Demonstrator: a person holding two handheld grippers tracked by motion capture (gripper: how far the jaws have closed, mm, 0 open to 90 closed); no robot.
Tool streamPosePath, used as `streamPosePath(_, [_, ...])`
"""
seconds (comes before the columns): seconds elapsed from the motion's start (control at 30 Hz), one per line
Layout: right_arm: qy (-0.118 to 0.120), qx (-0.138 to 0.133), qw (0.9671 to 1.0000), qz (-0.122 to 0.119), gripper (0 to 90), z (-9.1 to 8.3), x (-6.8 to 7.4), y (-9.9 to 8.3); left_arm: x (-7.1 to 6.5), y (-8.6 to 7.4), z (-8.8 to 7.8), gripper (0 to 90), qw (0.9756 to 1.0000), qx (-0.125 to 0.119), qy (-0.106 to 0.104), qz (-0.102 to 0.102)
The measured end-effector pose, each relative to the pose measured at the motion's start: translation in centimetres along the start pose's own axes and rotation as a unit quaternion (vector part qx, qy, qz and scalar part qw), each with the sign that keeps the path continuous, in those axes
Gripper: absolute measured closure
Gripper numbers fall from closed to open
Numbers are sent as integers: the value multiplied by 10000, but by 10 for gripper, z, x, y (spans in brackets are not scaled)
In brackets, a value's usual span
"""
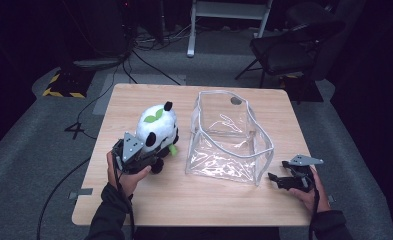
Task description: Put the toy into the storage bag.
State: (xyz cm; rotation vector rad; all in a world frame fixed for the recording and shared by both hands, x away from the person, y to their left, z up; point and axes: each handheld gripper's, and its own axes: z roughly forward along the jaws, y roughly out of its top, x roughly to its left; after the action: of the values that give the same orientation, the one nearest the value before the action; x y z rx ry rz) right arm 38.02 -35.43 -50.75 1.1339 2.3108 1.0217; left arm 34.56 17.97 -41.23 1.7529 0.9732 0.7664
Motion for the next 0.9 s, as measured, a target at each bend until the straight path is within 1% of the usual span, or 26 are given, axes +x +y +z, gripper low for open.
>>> streamPosePath(0.03, [0, 0, 10000, 1, 170, 0, 0, 0, 3, 3, -2, 387, 10000, -62, 9, -11])
streamPosePath(0.13, [-1, 0, 10000, 2, 170, 0, 0, 0, 5, 6, -3, 387, 9999, -132, 4, -45])
streamPosePath(0.17, [0, 0, 10000, 1, 170, 0, 0, 0, 6, 8, -4, 386, 9998, -159, -13, -75])
streamPosePath(0.2, [-3, 0, 10000, -1, 170, 0, 0, 0, 8, 13, -4, 386, 9997, -211, -11, -129])
streamPosePath(0.23, [-6, 1, 10000, 7, 170, 0, 0, 0, 8, 13, -4, 385, 9997, -211, -11, -129])
streamPosePath(0.37, [-11, -3, 10000, 6, 170, 0, 0, 0, 10, 29, -8, 384, 9996, -267, 64, -26])
streamPosePath(0.47, [-12, -3, 10000, 3, 170, 0, 0, 0, 12, 42, -13, 385, 9992, -397, 72, -56])
streamPosePath(0.63, [-14, -5, 10000, -2, 170, 0, 0, 0, 16, 61, -15, 382, 9987, -488, 134, -26])
streamPosePath(0.67, [-14, -5, 10000, -1, 170, 0, 0, 0, 18, 66, -14, 381, 9986, -513, 117, -17])
streamPosePath(0.77, [-14, -6, 10000, -3, 170, 0, 0, 0, 18, 70, -14, 379, 9984, -552, 130, -48])
streamPosePath(0.9, [-14, -6, 10000, -4, 170, 0, 0, 0, 20, 77, -13, 379, 9981, -611, 101, -39])
